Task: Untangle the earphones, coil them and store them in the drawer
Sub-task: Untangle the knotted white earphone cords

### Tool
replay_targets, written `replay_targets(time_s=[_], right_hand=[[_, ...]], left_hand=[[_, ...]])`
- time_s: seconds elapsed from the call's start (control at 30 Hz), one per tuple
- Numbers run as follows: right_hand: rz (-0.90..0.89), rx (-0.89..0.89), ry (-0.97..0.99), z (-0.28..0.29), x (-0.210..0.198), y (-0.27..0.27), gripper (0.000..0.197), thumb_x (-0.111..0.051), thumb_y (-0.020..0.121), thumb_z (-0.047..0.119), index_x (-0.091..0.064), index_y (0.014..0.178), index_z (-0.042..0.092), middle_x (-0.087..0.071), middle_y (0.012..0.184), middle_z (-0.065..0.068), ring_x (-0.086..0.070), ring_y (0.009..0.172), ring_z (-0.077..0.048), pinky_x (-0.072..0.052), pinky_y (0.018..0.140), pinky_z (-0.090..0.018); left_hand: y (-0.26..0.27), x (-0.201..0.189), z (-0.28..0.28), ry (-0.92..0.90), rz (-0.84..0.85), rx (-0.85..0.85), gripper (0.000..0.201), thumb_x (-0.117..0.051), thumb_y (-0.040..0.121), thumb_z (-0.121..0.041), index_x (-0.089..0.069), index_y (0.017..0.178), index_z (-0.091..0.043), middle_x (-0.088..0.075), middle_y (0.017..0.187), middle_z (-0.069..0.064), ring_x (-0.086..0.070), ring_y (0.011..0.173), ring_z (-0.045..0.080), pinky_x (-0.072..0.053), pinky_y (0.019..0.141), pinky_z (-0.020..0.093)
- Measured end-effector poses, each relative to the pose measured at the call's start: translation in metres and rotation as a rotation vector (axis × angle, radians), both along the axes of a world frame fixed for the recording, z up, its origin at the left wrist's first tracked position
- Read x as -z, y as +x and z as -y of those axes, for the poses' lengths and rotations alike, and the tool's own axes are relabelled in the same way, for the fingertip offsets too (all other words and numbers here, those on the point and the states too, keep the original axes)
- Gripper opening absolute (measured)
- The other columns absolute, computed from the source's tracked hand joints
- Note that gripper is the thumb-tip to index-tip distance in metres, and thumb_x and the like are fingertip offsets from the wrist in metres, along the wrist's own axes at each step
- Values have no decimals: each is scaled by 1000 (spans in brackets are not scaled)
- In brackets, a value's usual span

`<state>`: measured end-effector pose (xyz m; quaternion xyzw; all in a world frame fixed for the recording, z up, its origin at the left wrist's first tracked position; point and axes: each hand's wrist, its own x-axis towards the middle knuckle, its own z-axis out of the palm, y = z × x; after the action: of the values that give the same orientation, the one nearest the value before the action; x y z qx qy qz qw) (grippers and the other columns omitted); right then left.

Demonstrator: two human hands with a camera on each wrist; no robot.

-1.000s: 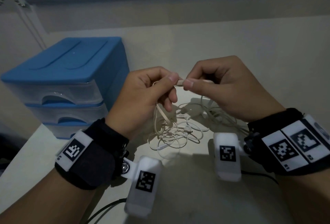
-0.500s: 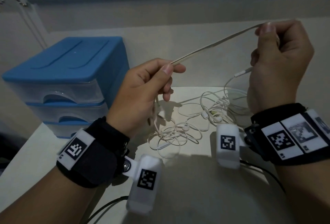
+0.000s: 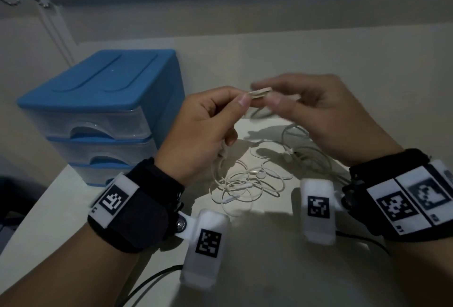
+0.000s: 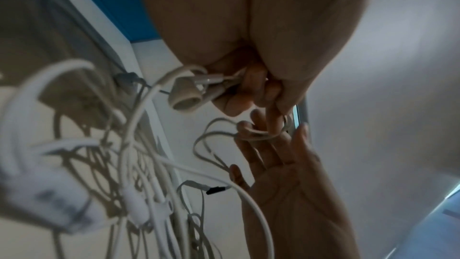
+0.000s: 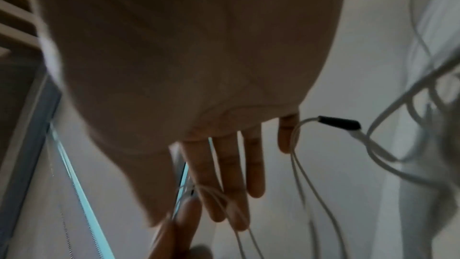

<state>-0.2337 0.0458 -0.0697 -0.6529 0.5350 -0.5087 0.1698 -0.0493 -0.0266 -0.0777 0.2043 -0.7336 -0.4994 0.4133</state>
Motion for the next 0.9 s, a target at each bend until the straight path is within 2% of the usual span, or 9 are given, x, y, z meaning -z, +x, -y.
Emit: replay_targets(time_s=[0.07, 0.23, 0.33, 0.43, 0.5, 0.6, 0.73, 0.8, 0.9], right_hand=[[-80, -29, 44, 2, 4, 4, 17, -63, 100, 27, -76, 102, 16, -75, 94, 0, -70, 92, -15, -53, 81, -37], [41, 110, -112, 3, 1, -6, 29, -51, 106, 16, -63, 80, 10, -62, 76, -5, -55, 72, -6, -43, 73, -19], [155, 191, -114, 3, 1, -18, 31, -47, 106, 19, -61, 78, 18, -64, 79, 1, -56, 78, -11, -42, 76, -31], [111, 231, -70, 3, 2, -20, 32, -46, 106, 18, -64, 81, 6, -66, 84, -13, -54, 78, -13, -42, 76, -33], [107, 236, -53, 2, 2, -18, 32, -47, 106, 15, -65, 82, 4, -66, 88, -19, -54, 76, -10, -43, 72, -25], [170, 250, -48, 3, 2, -18, 31, -48, 104, 13, -68, 81, 6, -68, 85, -16, -58, 76, -8, -43, 67, -16], [164, 321, -2, 5, 7, -22, 29, -54, 101, 17, -74, 83, 6, -67, 78, -16, -58, 70, -8, -43, 64, -10], [143, 352, 55, 7, 12, -27, 28, -59, 98, 22, -76, 79, 11, -67, 72, -7, -57, 66, -9, -43, 64, -14], [137, 393, 112, 10, 18, -35, 27, -64, 90, 29, -77, 72, 13, -69, 69, -5, -58, 65, -14, -48, 72, -32]], left_hand=[[0, 0, 2, -1, 12, 5, 21, -53, 104, -13, -73, 99, -6, -50, 51, -17, -39, 49, 3, -41, 55, 31], [-1, 2, 4, 38, 20, -55, 15, -63, 98, -13, -76, 102, -9, -63, 68, 0, -54, 64, 10, -45, 58, 21], [0, 4, 9, 85, 18, -94, 15, -63, 96, -8, -76, 105, -6, -74, 86, 8, -65, 80, 8, -51, 78, 17], [0, 6, 10, 80, 135, -125, 14, -66, 95, -12, -78, 100, -17, -76, 98, 2, -67, 92, 8, -50, 84, 18], [1, 9, 11, 39, 240, -164, 14, -69, 93, -17, -77, 97, -27, -69, 101, -9, -60, 81, 3, -46, 75, 13], [4, 12, 16, -41, 320, -239, 13, -71, 90, -22, -74, 94, -34, -56, 101, -7, -47, 64, -3, -38, 62, 12], [5, 12, 16, -67, 462, -210, 12, -74, 88, -28, -71, 98, -35, -54, 101, -6, -52, 70, 8, -39, 63, 21], [6, 13, 16, -91, 531, -209, 16, -75, 87, -27, -70, 99, -35, -55, 101, -6, -51, 68, 9, -38, 64, 26], [7, 15, 17, -113, 556, -194, 20, -72, 87, -16, -70, 97, -32, -60, 97, -6, -51, 64, 10, -44, 65, 28]])
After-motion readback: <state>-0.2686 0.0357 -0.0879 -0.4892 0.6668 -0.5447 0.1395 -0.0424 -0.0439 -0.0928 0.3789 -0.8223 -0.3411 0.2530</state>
